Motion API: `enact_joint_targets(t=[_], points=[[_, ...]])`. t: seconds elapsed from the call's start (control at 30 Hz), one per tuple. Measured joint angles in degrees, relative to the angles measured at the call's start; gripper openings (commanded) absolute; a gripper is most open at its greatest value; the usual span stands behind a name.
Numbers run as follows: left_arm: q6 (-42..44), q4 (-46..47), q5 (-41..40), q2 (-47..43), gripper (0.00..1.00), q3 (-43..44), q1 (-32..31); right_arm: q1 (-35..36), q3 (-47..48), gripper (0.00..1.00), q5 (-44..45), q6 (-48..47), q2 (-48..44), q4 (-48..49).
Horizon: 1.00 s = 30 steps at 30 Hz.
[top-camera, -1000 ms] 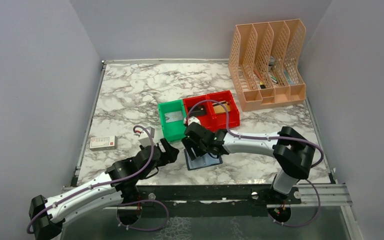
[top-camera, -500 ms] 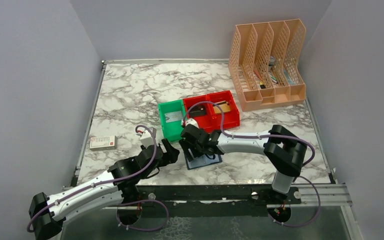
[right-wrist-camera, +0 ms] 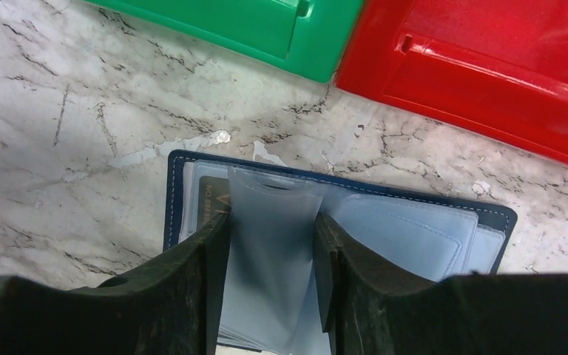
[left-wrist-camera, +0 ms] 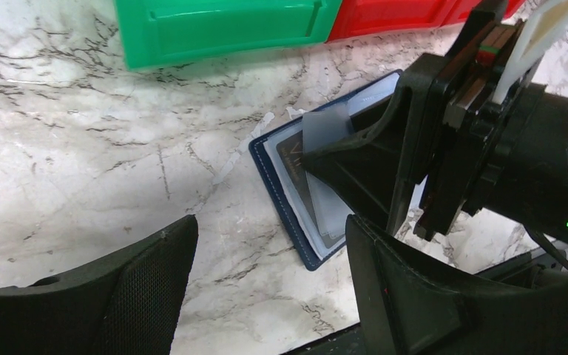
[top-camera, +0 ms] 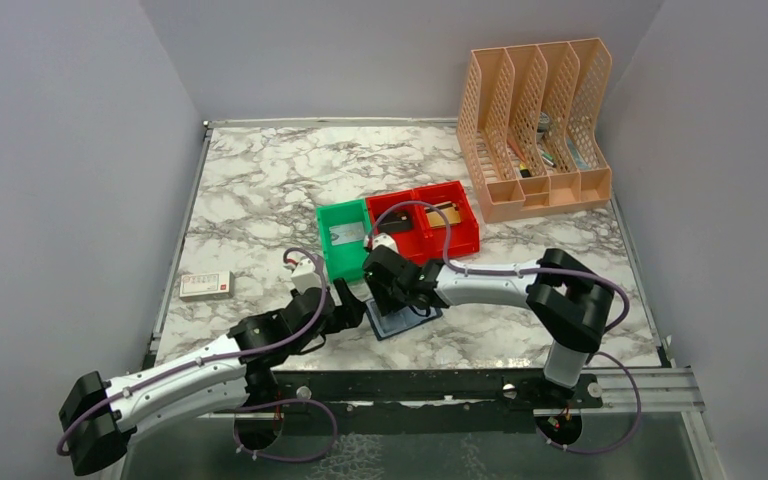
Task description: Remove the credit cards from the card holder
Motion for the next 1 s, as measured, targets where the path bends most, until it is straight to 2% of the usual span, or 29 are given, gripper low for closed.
enact_joint_targets(t=[0.27, 0.57, 0.7, 1.0], points=[[1.31, 7.13, 4.42, 2.75, 0.76, -2.34, 0.02, -6.14, -5.75, 0.36, -11.98, 0.22, -2.99, 7.43], [1.77, 25.31, 10.84, 7.3, 0.76, -7.74, 0.02, -13.25, -12.68, 0.35, -26.8, 1.57, -4.96, 17.51], [2.14, 30.8, 11.3, 10.99, 0.76, -7.85, 0.02, -14.51, -13.97, 0.33, -29.51, 1.88, -4.96, 19.71], [3.61, 34.75, 11.43, 18.49, 0.76, -5.03, 0.04, -16.02, -16.09, 0.32, -32.48, 2.64, -4.96, 23.47]])
